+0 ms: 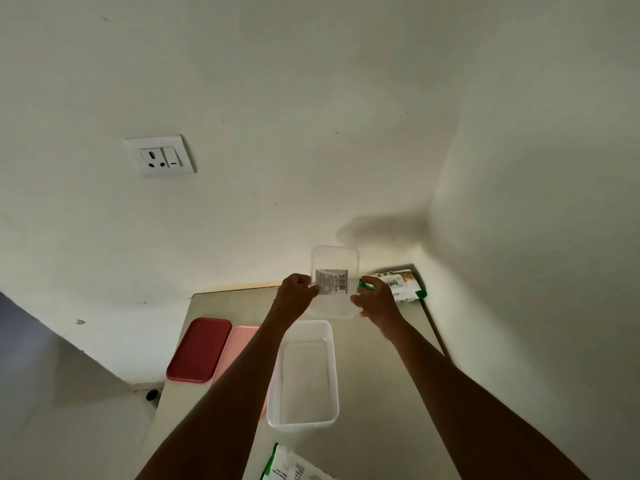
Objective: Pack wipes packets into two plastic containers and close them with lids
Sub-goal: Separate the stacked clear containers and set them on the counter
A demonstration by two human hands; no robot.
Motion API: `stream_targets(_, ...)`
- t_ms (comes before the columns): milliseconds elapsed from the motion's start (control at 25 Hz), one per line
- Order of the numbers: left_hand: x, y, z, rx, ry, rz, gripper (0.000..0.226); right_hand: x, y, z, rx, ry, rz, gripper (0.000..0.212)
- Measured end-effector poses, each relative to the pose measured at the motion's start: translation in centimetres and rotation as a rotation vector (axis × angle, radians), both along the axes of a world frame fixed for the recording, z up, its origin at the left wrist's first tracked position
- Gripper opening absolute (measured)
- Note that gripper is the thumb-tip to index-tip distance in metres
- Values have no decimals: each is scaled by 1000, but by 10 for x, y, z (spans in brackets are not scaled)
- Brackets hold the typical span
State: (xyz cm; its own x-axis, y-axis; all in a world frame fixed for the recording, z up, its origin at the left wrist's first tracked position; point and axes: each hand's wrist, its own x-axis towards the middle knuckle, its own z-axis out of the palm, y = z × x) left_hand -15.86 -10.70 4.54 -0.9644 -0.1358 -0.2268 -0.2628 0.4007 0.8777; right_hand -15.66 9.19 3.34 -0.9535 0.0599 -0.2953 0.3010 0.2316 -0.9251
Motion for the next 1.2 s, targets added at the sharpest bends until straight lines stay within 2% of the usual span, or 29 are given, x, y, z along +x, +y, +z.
stream_targets(120, 22, 21, 14, 164, -20, 23, 13, 23, 26, 6, -2, 57, -12, 59)
stream_targets(240, 40, 37, 23, 303, -13, 37, 16, 37, 45, 10, -186, -3, -80, 46)
stream_targets(320, 48, 45, 22, 342, -19, 18, 18, 49, 55, 15, -293, -64, -147, 38)
stream_targets(440, 59, 59, 12, 335, -30, 12, 27, 64, 69, 16, -392, -101, -176, 42)
stream_targets(520, 67, 69, 7, 343, -23, 29, 30, 74, 76, 15, -429, -90, -173, 32)
stream_targets(640, 75, 80, 0, 322, -52, 38, 39, 84, 86, 10, -399, -55, -187, 18)
stream_targets(1200, 99, 90, -61, 3, -204, -17, 13, 104, 100, -70, -155, -179, -144, 45)
